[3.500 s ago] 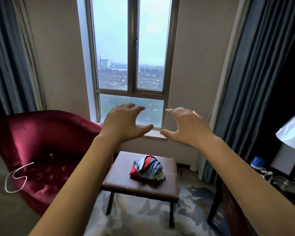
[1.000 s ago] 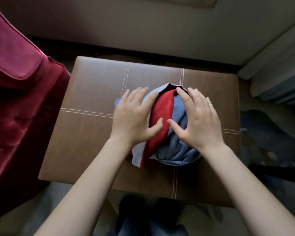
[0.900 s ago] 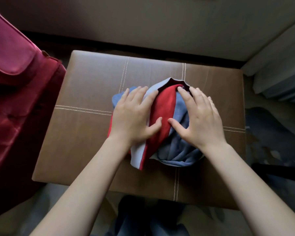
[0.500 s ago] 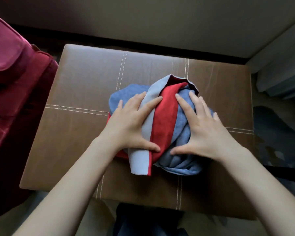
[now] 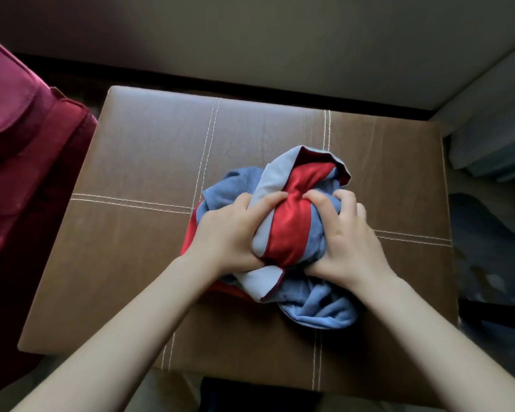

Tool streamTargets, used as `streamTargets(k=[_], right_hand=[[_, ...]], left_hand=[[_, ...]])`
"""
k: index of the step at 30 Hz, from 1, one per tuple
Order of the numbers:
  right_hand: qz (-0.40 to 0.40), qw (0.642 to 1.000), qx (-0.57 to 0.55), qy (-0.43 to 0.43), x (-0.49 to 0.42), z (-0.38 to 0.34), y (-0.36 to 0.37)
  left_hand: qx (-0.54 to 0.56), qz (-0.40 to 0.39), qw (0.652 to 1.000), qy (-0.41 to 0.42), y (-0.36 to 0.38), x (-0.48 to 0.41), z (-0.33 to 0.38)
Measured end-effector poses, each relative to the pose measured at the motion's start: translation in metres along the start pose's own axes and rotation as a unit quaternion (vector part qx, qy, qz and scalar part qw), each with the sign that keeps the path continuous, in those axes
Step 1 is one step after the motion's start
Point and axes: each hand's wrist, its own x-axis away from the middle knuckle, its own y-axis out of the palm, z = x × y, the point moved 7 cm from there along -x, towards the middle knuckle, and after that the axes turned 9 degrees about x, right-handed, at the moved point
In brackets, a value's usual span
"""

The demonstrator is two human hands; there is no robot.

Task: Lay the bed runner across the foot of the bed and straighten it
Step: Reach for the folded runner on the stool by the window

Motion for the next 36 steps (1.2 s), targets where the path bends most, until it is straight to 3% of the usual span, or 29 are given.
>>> streamTargets(k=[8,14,25,36], right_hand=[[0.012,0.999,-0.024,-0.022,0.001,-0.012,-0.03],[0.025,0.999,-0.027,-0.028,0.009,-0.027,-0.095],[0.148,0.987,0.011,-0.055,0.025,-0.066,-0.323],[0.26,0.953,0.049,-0.145,0.057,-0.164,-0.543]], left_hand=[[0.002,-0.001,1.0,-0.017,-0.027,0.007,0.017],[-0.002,0.012,1.0,-0.001,-0.087,0.016,0.048],[-0.014,0.125,0.99,0.059,-0.286,0.032,0.153],[-0.069,0.266,0.958,0.079,-0.504,0.111,0.239]])
